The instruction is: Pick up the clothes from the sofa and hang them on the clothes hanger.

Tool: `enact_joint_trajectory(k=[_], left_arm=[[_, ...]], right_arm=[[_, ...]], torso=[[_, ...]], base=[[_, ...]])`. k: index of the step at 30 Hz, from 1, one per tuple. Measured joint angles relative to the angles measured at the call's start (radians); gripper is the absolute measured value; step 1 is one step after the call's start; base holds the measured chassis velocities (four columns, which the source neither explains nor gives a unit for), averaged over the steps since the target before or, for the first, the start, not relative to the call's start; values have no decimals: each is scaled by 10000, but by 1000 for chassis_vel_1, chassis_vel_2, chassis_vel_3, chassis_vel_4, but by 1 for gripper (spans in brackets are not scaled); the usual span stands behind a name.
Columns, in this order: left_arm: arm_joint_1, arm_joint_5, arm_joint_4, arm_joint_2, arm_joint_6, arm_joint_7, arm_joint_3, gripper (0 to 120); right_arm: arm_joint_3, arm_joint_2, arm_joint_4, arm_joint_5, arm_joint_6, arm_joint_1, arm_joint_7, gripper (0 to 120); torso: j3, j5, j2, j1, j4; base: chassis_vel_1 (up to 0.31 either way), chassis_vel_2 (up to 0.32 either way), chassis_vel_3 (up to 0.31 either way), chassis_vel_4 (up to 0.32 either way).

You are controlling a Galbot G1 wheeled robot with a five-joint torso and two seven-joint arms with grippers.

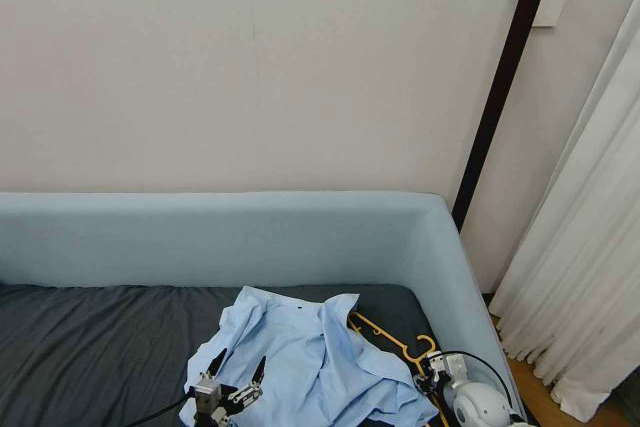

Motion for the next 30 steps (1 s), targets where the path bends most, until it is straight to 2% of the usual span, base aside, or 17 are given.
enact_joint_trajectory(k=[2,4,5,8,21,30], left_arm=[[0,1,-11,-10,-1,1,-2,100],[-1,7,-16,-28,-3,4,-2,100],[-1,7,-16,-28,-3,4,-2,100],[8,5,-45,-33,-7,25,1,100],[17,-33,-128,-48,-35,73,35,100],[-11,-36,-88,-81,-39,82,49,100]], right_arm=[[-19,-38,15,9,0,7,-18,29],[-44,-100,29,12,1,24,-25,19],[-44,-100,29,12,1,24,-25,19],[-65,-208,137,-22,12,-3,-23,6],[-43,-649,672,-572,332,-336,-97,6],[214,-1167,1882,-907,792,-809,-28,6]], torso=[[0,1,-1,0,0],[1,2,-1,0,0],[1,2,-1,0,0],[1,3,-3,0,0],[2,6,-3,0,-3],[2,0,-3,1,-3]], base=[[0,0,0,0],[0,0,0,0],[0,0,0,0],[0,0,0,0],[0,0,0,0],[0,0,0,0]])
